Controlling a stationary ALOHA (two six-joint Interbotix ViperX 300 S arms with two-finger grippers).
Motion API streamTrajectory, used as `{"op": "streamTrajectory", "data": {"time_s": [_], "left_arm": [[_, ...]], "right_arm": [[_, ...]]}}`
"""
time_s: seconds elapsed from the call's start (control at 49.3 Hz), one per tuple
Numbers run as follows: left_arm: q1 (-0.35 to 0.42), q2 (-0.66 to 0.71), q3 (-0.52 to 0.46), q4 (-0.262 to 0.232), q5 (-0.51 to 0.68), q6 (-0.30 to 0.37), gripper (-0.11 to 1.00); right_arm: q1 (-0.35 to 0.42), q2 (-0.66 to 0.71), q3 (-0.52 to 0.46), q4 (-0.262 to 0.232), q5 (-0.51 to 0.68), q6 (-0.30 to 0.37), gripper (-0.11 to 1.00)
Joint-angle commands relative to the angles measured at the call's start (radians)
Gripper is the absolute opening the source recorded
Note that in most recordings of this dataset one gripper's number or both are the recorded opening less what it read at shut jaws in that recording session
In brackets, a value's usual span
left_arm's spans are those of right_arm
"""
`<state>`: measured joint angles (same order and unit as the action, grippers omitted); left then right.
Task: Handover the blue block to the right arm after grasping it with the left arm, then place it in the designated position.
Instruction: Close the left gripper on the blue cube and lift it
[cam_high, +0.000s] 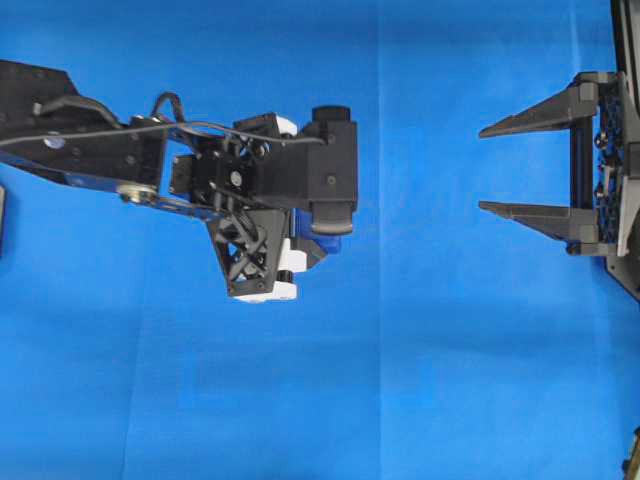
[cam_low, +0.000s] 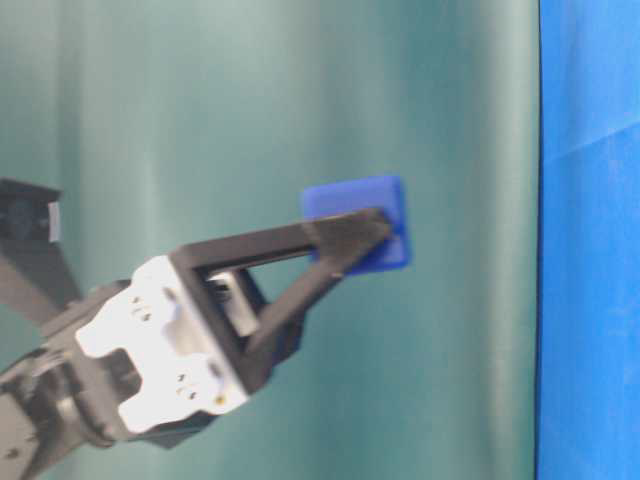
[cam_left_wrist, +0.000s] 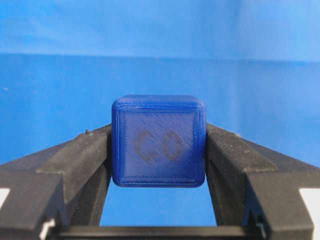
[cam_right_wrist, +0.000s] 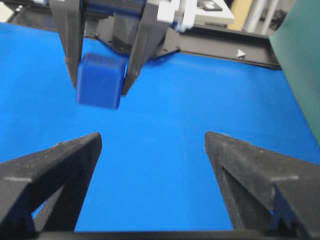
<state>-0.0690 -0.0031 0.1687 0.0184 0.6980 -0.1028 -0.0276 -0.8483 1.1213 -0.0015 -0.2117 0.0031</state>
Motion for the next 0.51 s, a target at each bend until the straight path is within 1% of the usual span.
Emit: {"op": "streamTrajectory", "data": {"time_s": [0.0,0.487], "left_arm": [[0.005,-0.044,-0.032,0.003,0.009,0.000,0.48],[0.014,-0.057,-0.021,0.002,0.014,0.000,0.49]], "right_arm": [[-0.002,0.005,-0.031,-0.002,-0.005,-0.002,0.97],[-0.002,0.006,-0.029,-0.002,-0.005,-0.002,0.97]]}}
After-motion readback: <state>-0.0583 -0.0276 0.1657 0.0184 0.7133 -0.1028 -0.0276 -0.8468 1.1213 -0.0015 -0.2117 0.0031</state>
